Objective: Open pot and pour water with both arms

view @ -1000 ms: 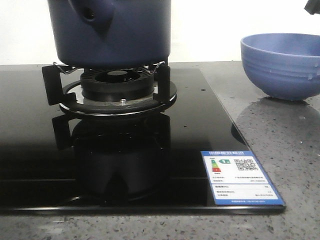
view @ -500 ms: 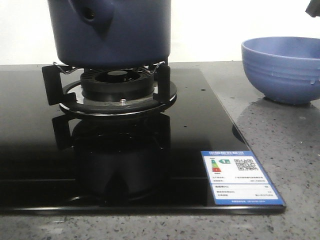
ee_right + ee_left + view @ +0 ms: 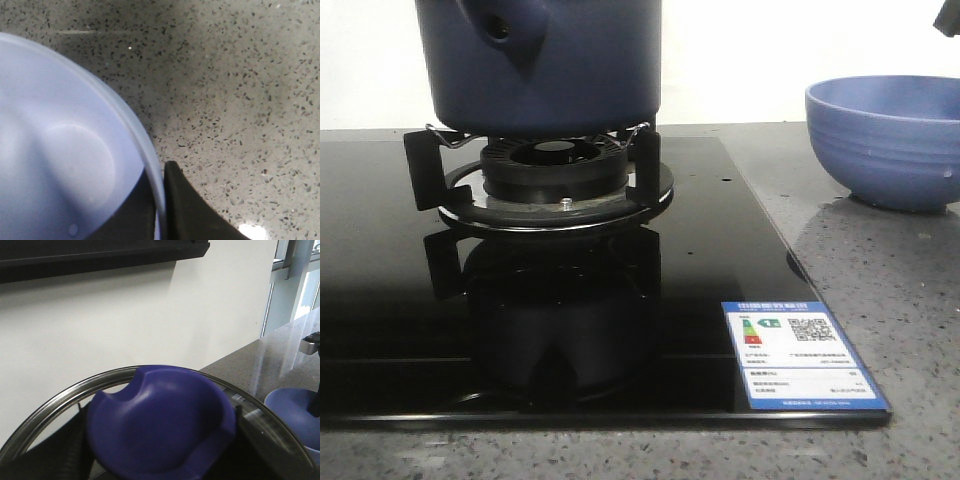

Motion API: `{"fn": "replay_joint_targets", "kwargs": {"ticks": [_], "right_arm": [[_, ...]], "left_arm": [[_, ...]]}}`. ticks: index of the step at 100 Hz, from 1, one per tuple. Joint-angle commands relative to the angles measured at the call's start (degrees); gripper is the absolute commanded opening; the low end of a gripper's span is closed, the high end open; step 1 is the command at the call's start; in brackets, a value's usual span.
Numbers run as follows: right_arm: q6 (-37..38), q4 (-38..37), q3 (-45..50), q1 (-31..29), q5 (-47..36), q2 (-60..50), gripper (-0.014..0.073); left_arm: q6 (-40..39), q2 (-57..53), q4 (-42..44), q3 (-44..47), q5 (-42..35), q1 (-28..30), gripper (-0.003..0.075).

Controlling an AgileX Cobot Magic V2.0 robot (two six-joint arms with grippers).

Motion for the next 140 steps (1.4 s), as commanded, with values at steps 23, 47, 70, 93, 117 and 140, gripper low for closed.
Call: {"fn": "replay_joint_targets", "kwargs": {"ticks": [23, 47, 70, 93, 117, 140], "right_arm": [[-1.3, 0.6, -1.4, -0.4, -1.4, -2.1, 0.0022], [-1.3, 0.7, -1.7, -0.4, -1.6, -2.1, 0.0241], [-1.3, 0.6, -7.0, -0.4, 2.3, -4.7, 0.0275], [-1.3, 1.5, -12.3, -0.4, 5.5, -10.9, 0.0274], [-1.3, 2.0, -12.3, -0.4, 8.7, -17.9, 0.0274], [-1.3, 2.0, -12.3, -0.4, 8.9, -21.1, 0.0274]], "left_arm": [[-0.1, -1.3, -4.5, -2.2, -0.2, -0.5, 0.0358], [-0.1, -1.3, -4.5, -2.2, -0.1, -0.5, 0.0358], [0.1, -1.3, -4.8, -2.2, -0.2, -4.3, 0.0358], [2.6, 2.3, -5.0, -2.2, -0.3, -8.7, 0.0358], [10.6, 9.0, -11.4, -2.2, 2.0, -9.5, 0.0358], [16.9, 13.0, -15.0, -2.2, 5.1, -9.5, 0.0358]]}}
